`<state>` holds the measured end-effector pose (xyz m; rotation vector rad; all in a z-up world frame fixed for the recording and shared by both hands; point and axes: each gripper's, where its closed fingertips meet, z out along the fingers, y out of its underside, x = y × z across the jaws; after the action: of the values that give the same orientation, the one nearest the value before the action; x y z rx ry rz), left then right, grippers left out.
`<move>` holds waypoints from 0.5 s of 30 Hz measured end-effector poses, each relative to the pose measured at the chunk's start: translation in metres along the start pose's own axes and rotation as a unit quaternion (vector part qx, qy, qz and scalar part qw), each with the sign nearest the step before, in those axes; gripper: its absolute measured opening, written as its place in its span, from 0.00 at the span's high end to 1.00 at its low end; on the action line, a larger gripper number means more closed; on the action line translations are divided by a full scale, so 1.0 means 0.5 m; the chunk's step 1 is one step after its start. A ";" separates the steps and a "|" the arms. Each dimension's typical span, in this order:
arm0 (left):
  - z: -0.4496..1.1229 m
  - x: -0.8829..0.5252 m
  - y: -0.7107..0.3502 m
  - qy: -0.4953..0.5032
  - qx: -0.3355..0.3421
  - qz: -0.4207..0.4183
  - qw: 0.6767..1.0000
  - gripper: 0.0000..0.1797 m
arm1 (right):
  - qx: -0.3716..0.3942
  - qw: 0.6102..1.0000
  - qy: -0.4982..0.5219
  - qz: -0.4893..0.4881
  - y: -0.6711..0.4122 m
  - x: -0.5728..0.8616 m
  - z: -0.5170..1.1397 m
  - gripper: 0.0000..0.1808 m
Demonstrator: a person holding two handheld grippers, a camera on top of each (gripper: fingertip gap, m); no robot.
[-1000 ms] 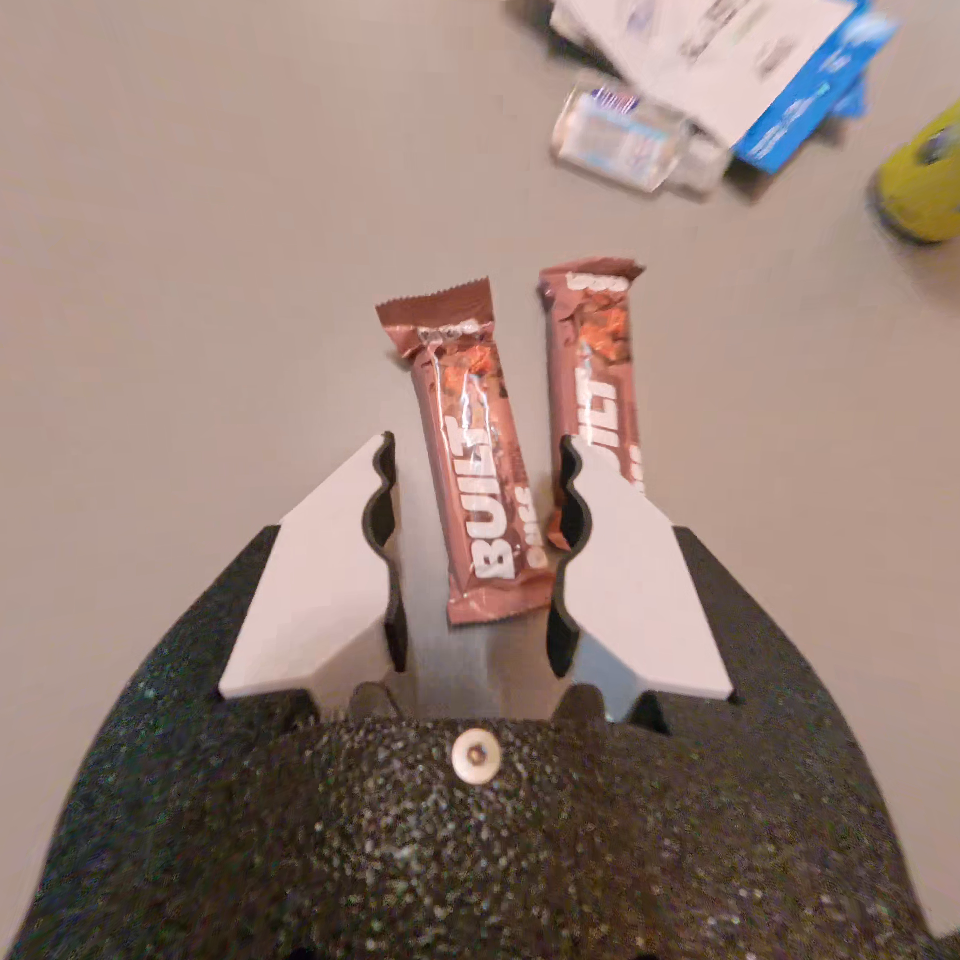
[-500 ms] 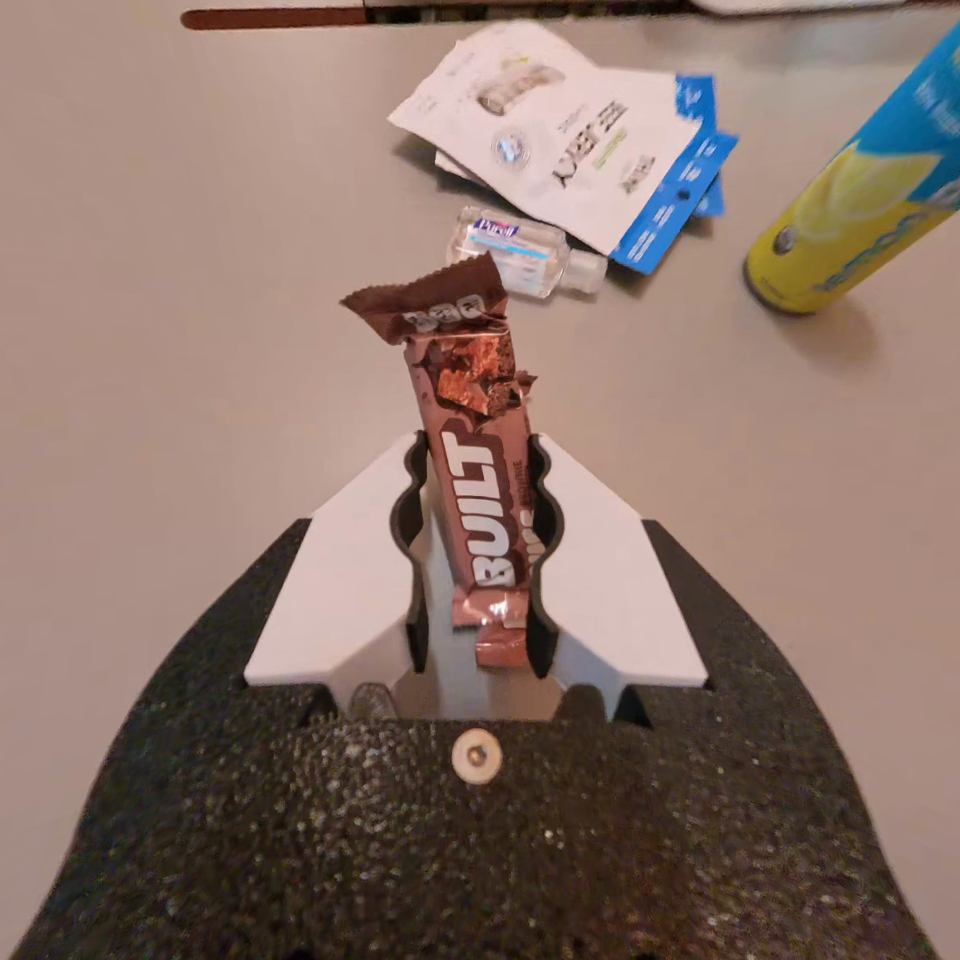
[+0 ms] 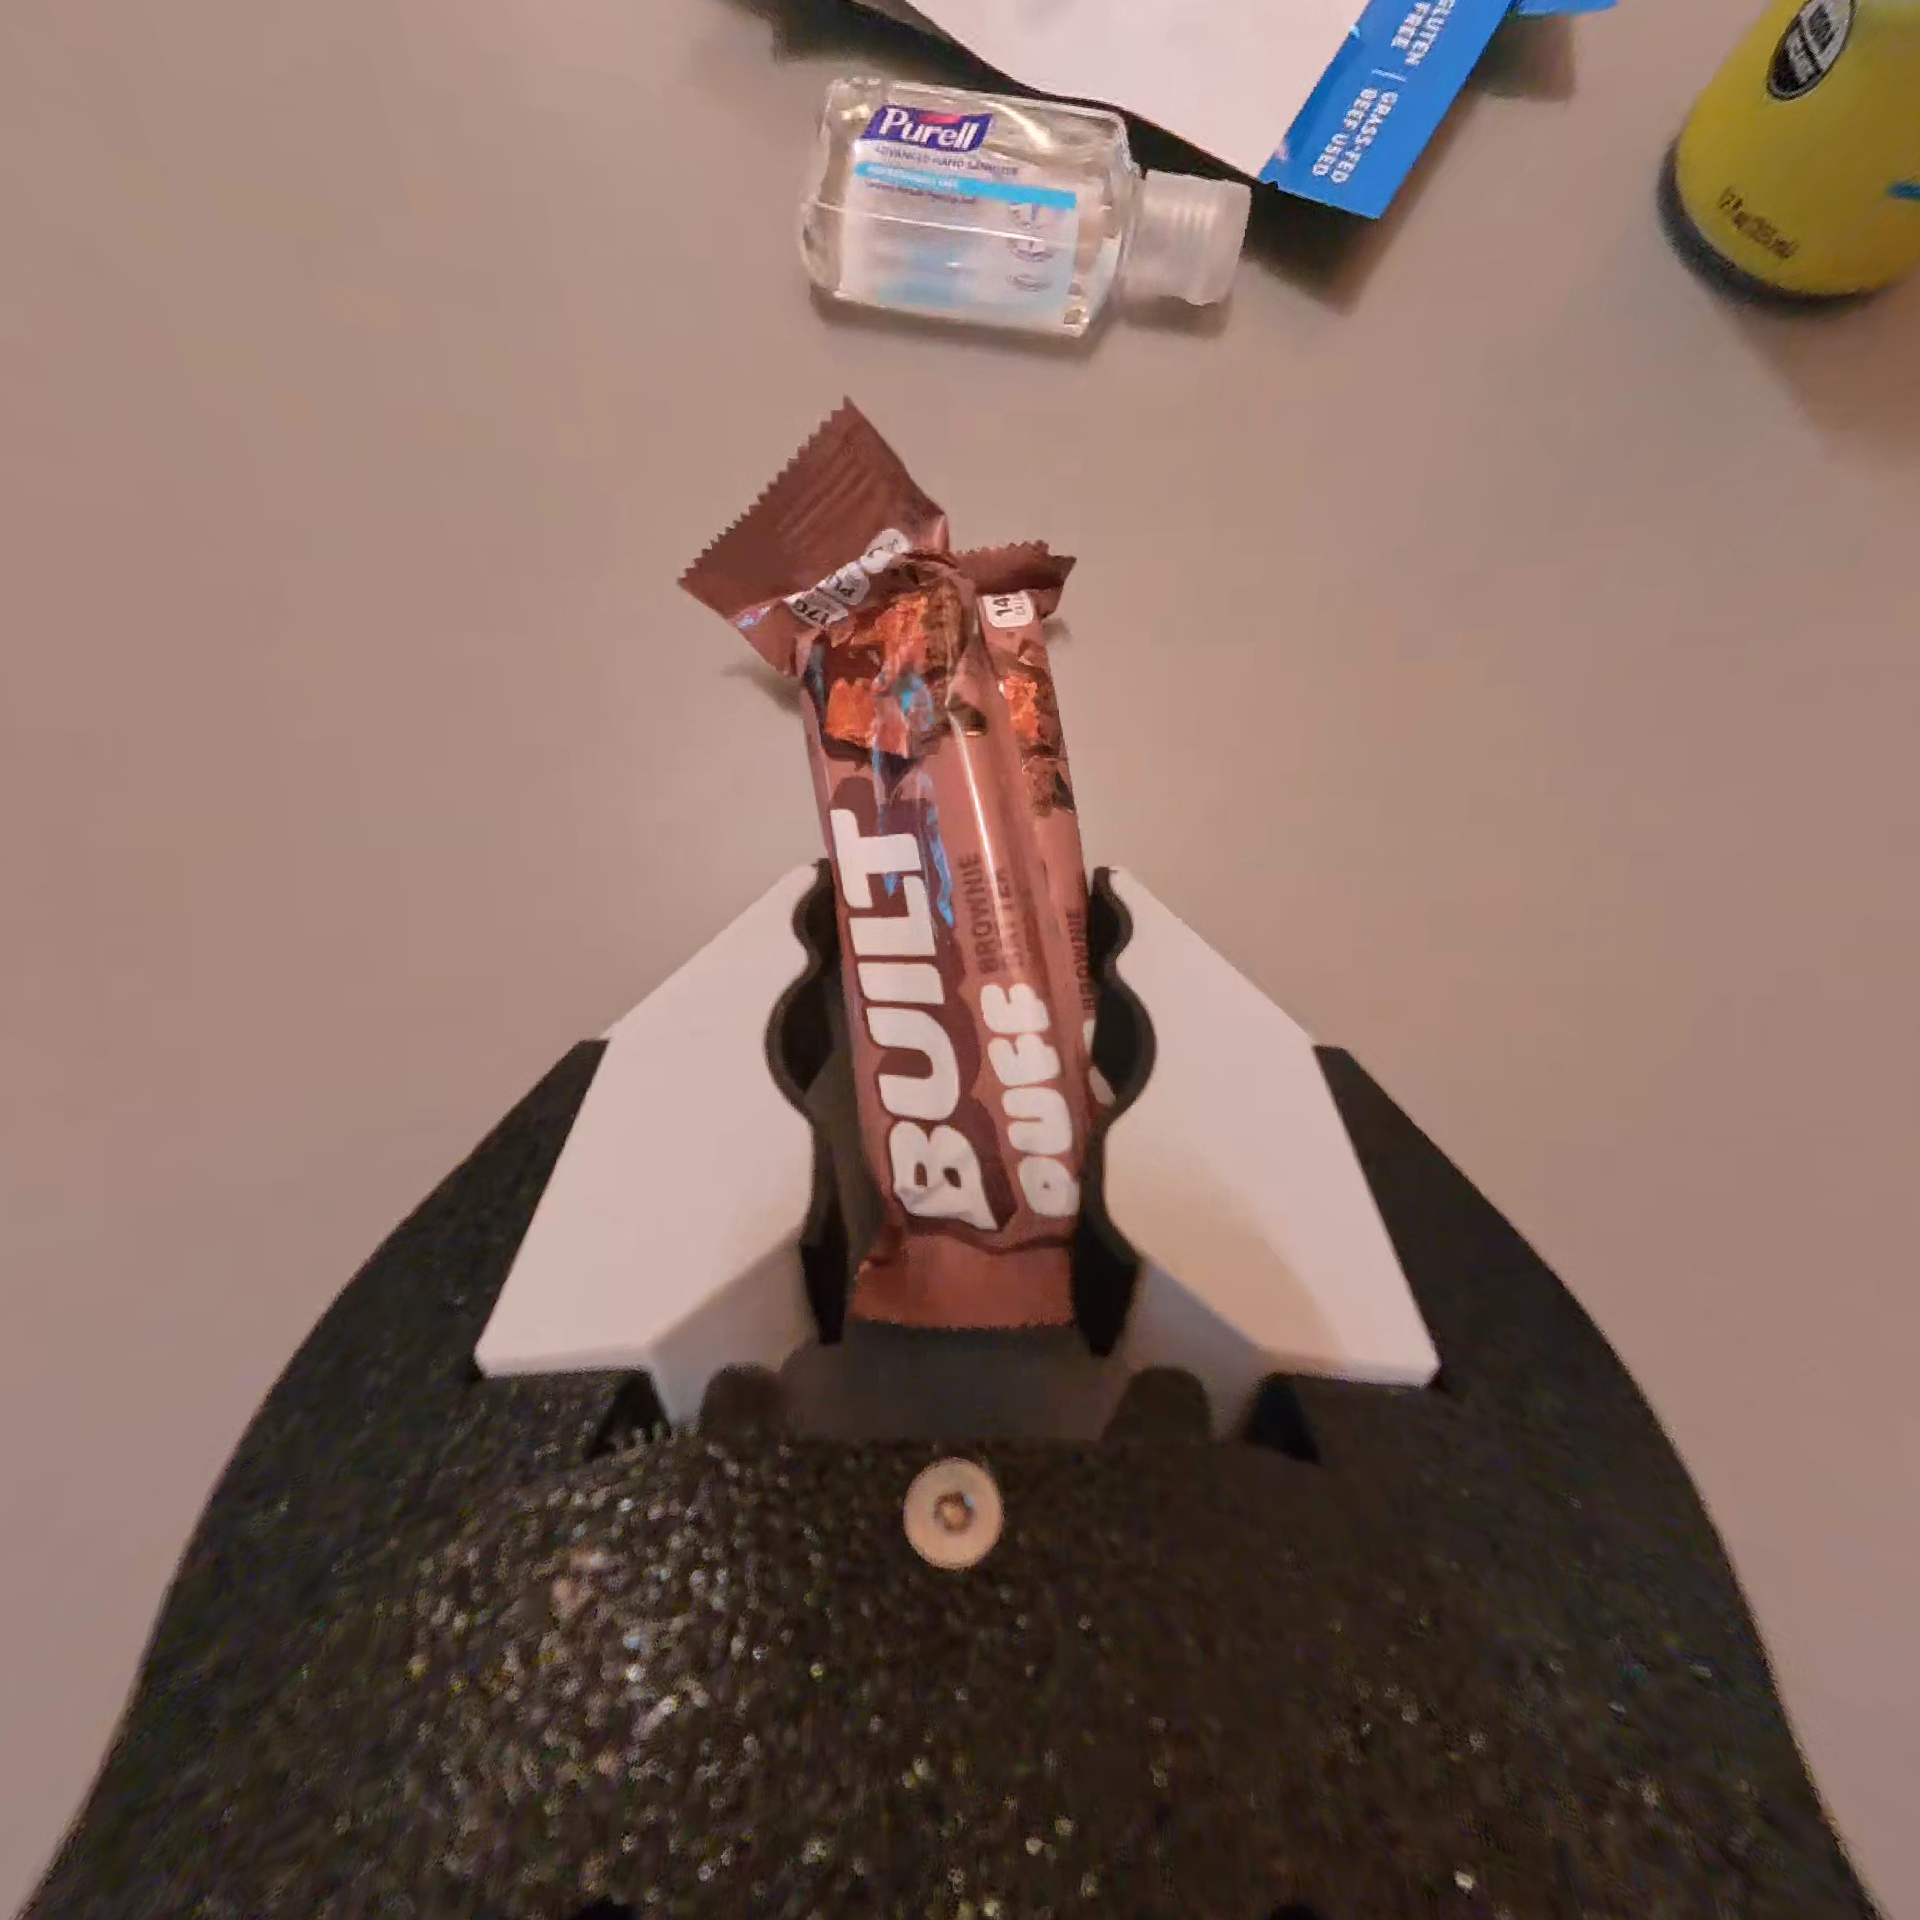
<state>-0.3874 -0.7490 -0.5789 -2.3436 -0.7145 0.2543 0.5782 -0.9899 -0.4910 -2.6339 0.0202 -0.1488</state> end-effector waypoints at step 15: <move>-0.135 -0.023 -0.019 0.046 0.088 0.018 0.995 0.82 | 0.033 0.998 -0.057 -0.012 -0.045 0.030 0.071 0.73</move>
<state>-0.3768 -0.7862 -0.5214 -2.1863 -0.5808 0.2164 0.5969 -0.9538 -0.5093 -2.5739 -0.0550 -0.0060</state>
